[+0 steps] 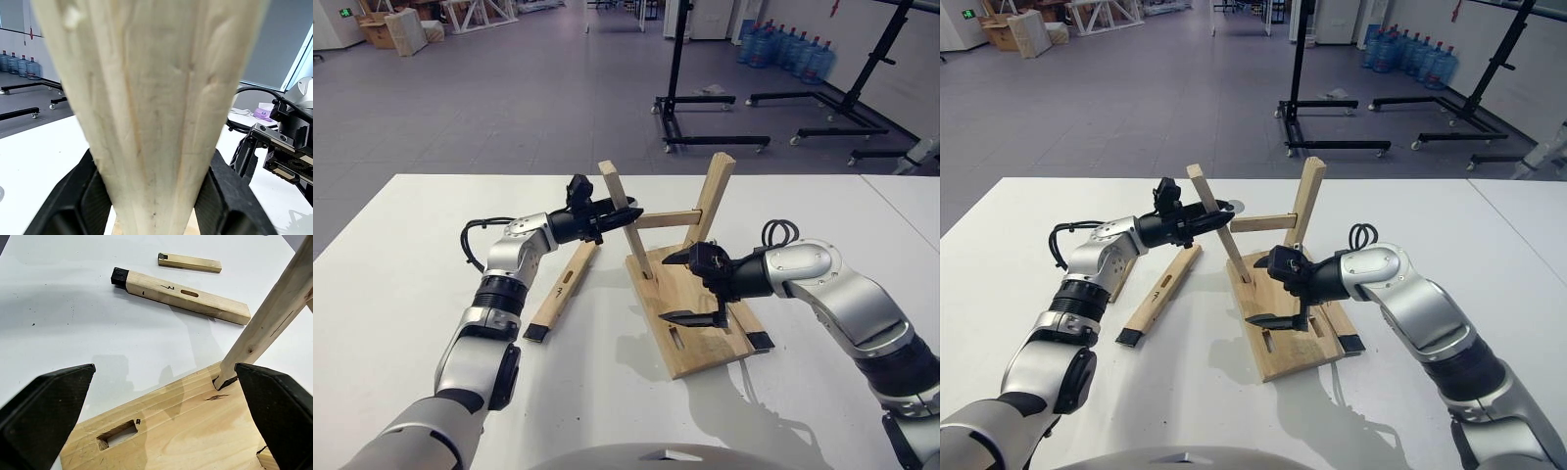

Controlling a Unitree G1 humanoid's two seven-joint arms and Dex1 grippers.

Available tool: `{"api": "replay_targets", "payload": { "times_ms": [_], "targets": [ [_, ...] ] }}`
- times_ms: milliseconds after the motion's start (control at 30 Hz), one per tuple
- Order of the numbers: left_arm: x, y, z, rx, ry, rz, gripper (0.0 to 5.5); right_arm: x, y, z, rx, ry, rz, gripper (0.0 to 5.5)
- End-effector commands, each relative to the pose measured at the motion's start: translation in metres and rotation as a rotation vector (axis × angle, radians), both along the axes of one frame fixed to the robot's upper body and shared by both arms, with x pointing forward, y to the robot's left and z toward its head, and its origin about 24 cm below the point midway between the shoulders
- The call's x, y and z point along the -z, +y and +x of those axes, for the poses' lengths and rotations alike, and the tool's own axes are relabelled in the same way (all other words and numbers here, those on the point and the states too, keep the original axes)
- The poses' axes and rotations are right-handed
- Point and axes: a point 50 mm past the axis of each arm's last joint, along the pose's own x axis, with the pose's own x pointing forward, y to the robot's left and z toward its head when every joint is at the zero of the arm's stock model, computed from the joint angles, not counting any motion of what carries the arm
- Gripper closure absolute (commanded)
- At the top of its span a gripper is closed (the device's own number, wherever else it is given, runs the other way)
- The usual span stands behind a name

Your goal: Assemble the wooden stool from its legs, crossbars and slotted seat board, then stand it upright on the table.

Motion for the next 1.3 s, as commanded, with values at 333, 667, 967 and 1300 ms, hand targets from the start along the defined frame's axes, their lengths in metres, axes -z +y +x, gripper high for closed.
{"api": "replay_targets", "payload": {
  "times_ms": [333,667,967,1300],
  "targets": [
    [0.008,0.007,-0.009,0.094,0.074,0.03,3.44,-0.004,0.002,0.002,-0.004,-0.02,0.002,0.25],
    [0.016,0.007,-0.009,0.089,0.005,0.143,3.44,-0.004,0.002,0.002,-0.003,-0.019,0.003,0.25],
    [0.011,0.001,-0.005,0.074,0.069,0.186,3.44,-0.005,0.004,0.002,-0.002,-0.023,0.011,0.25],
    [0.019,-0.003,-0.002,0.04,0.127,0.254,3.44,-0.006,0.006,0.003,0.0,-0.029,0.017,0.25]
  ]
}}
